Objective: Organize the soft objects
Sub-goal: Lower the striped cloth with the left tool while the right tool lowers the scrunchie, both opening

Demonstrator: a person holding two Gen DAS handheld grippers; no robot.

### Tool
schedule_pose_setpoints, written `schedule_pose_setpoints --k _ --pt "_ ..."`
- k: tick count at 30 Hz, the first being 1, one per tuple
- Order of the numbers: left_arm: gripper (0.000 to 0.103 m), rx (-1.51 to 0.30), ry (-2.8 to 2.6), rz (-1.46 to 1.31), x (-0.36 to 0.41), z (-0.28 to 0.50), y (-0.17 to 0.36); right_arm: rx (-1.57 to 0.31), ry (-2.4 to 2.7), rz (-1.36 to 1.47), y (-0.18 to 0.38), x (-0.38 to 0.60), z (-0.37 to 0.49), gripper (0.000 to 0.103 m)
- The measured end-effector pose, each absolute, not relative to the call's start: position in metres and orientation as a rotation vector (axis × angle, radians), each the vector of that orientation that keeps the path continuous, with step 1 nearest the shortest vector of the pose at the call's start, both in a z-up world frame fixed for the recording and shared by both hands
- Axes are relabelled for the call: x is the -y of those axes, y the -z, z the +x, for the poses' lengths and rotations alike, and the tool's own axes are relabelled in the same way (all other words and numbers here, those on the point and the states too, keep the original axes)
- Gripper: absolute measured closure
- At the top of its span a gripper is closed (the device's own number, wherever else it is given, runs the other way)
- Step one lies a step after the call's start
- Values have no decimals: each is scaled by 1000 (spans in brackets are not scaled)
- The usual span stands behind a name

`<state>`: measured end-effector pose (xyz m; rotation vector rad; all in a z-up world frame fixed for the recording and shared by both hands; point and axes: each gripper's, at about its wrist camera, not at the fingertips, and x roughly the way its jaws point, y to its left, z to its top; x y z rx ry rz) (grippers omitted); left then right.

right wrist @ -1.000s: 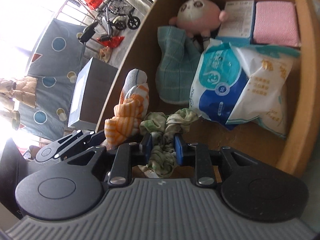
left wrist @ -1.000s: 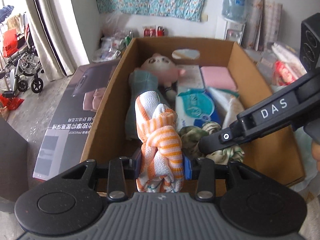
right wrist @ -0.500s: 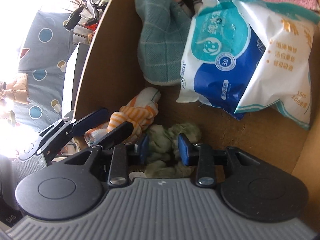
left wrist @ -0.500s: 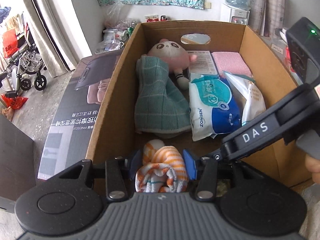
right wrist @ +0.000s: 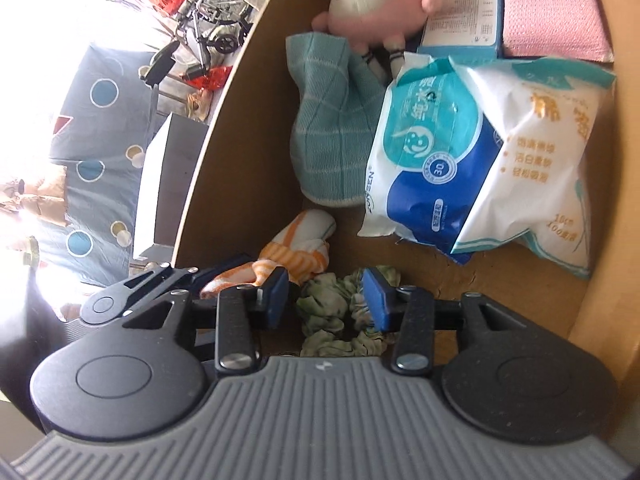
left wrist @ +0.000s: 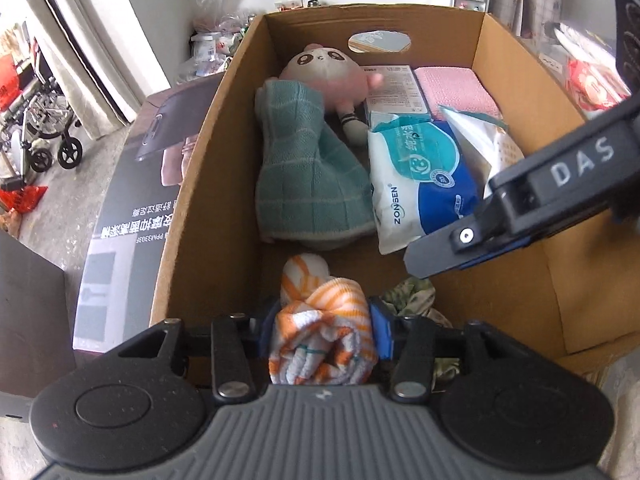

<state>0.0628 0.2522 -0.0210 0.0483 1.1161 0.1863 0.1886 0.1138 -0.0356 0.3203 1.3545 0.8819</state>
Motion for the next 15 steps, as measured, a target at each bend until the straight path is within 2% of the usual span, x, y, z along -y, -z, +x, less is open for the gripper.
schedule_pose_setpoints --k 2,11,15 --pt "60 -1103 -194 44 -252 61 18 -1347 -879 326 34 -109 189 62" --pt "61 -917 -260 45 -252 40 -28 -1330 -876 346 34 -104 190 62" --pt "61 -870 -279 139 -242 52 -22 -1336 -875 351 36 -105 189 62"
